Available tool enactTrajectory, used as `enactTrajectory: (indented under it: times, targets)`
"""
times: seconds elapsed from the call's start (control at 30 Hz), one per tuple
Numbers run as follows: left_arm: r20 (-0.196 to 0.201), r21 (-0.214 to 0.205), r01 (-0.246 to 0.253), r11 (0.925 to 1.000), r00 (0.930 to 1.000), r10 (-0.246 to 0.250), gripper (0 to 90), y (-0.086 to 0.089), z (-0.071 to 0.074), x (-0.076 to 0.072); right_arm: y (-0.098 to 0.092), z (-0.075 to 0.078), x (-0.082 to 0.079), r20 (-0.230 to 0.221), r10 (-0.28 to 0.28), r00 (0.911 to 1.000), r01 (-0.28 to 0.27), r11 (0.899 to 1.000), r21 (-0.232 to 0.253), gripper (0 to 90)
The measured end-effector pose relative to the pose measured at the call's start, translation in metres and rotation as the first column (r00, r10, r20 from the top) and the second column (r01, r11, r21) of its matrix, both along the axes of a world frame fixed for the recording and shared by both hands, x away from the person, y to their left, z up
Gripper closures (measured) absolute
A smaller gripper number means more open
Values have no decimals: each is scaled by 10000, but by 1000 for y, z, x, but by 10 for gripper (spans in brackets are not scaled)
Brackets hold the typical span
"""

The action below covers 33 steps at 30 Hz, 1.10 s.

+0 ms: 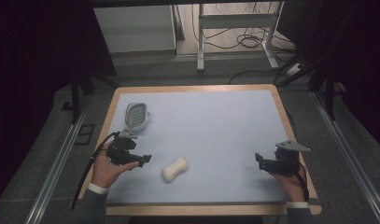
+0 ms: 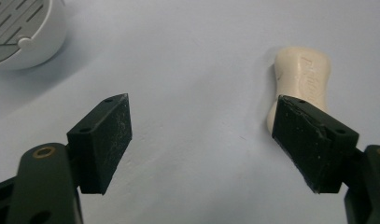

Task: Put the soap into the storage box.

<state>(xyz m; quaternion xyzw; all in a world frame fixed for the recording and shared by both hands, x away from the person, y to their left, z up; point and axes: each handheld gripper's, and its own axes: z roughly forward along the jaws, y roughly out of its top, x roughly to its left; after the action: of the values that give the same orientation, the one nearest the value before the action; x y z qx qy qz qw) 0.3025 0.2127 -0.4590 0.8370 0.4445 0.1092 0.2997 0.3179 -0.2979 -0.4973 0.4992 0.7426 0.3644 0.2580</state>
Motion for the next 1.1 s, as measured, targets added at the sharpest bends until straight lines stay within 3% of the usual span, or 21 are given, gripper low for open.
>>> enactTrajectory:
  times: [0.6, 0.83, 1.1]
  targets:
    - [-225, 408, 626, 9972, 9978, -617, 194, -25, 0, 1, -3, 2, -1, 107, 0, 9999, -1, 9999, 108, 54]
    - [-588, 546, 983, 9937, 9937, -950, 194, -42, -11, 6, -2, 0, 0, 64, 32, 10000, -32, 10000, 48, 54]
    - [-667, 627, 1276, 9898, 9901, -1234, 195, -58, -12, 8, -3, 0, 0, 51, -13, 10000, 12, 10000, 73, 54]
